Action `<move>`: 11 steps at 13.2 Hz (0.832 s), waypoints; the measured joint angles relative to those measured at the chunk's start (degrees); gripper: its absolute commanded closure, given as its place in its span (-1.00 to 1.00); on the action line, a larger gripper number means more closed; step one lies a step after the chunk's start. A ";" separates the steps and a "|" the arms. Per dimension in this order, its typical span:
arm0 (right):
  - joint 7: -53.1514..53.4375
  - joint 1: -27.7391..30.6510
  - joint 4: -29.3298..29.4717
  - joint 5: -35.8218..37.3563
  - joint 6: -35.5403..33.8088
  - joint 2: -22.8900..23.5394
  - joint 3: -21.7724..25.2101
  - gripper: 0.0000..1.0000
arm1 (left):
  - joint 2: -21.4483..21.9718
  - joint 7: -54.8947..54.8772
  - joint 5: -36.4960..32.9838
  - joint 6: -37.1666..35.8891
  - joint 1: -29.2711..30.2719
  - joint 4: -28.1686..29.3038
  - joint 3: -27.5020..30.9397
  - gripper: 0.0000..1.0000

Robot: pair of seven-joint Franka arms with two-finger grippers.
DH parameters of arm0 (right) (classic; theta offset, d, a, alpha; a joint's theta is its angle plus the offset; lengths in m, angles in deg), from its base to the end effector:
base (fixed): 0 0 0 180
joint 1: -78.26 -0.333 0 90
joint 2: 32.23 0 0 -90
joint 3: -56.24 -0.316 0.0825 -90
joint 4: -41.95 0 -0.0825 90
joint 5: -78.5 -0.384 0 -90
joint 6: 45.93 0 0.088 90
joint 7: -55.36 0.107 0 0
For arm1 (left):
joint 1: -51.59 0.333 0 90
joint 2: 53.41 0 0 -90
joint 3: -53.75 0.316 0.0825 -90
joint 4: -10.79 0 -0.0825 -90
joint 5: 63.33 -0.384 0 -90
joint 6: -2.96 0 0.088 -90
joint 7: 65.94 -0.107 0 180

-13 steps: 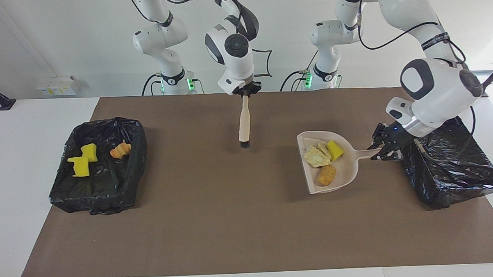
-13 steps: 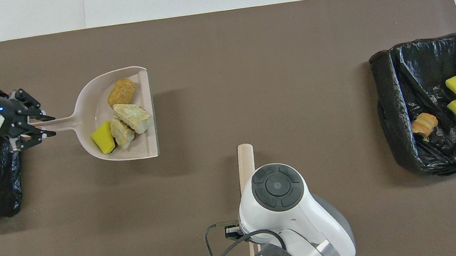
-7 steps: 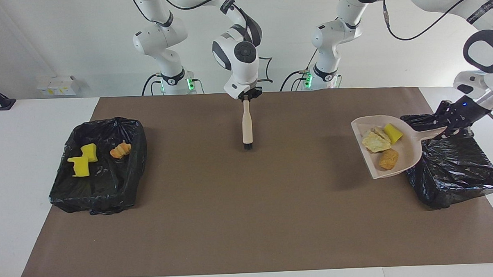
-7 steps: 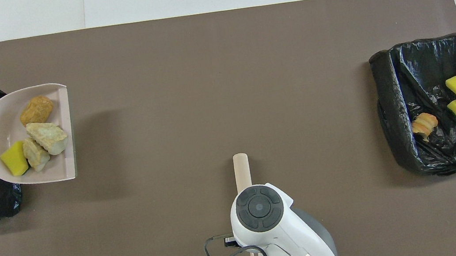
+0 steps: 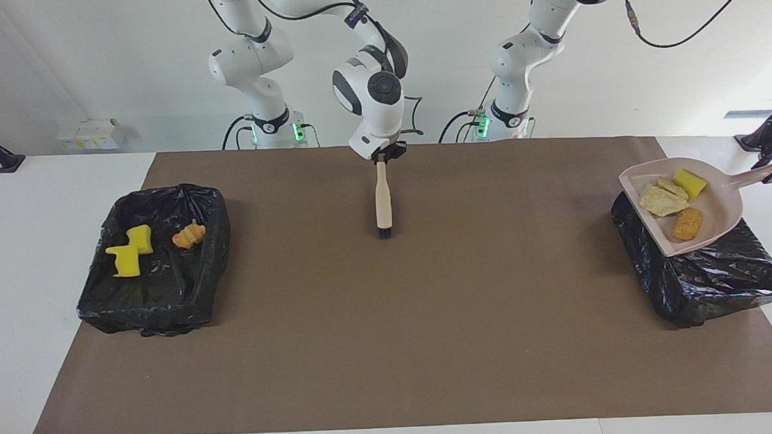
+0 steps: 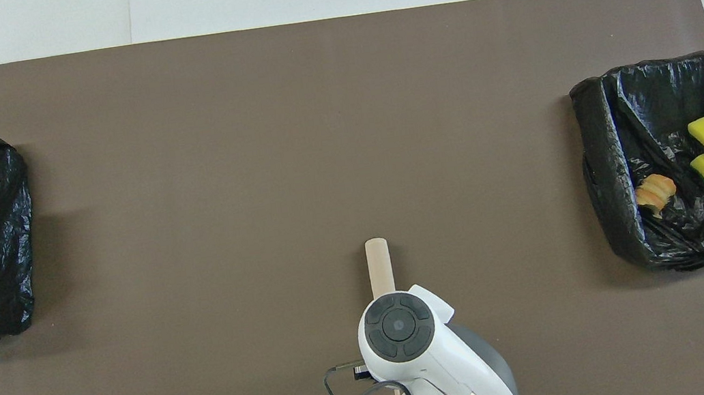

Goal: Sweep and dump trash in bin
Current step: 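Tilt the dustpan with the left gripper to dump scraps into the bin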

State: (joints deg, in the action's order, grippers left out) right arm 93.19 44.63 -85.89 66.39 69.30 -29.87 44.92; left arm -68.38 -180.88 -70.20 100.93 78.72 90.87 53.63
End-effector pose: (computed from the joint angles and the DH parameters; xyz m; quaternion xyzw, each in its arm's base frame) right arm 0.3453 0.3621 0.3359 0.9872 0.0048 -0.1584 0.0159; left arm 0.5690 0.3028 0.5636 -0.7136 0.6976 0.0477 0.0434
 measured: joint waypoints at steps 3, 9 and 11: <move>0.00 -0.48 -0.01 0.01 0.31 0.24 -0.01 0.62 | -0.15 0.69 -10.60 7.04 -0.38 -0.06 -1.05 1.00; 0.00 -0.41 0.48 0.02 0.77 0.58 0.38 -1.00 | 1.20 9.84 -31.83 11.83 -4.37 4.24 -1.59 1.00; 0.00 -0.40 1.36 0.02 0.83 0.61 0.57 -1.00 | 2.68 10.91 -35.99 12.62 -5.50 4.62 -1.64 1.00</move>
State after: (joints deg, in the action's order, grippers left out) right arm 93.19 44.23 -84.53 66.41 70.14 -29.26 45.49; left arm -65.70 -169.98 -106.19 113.55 73.22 95.49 51.99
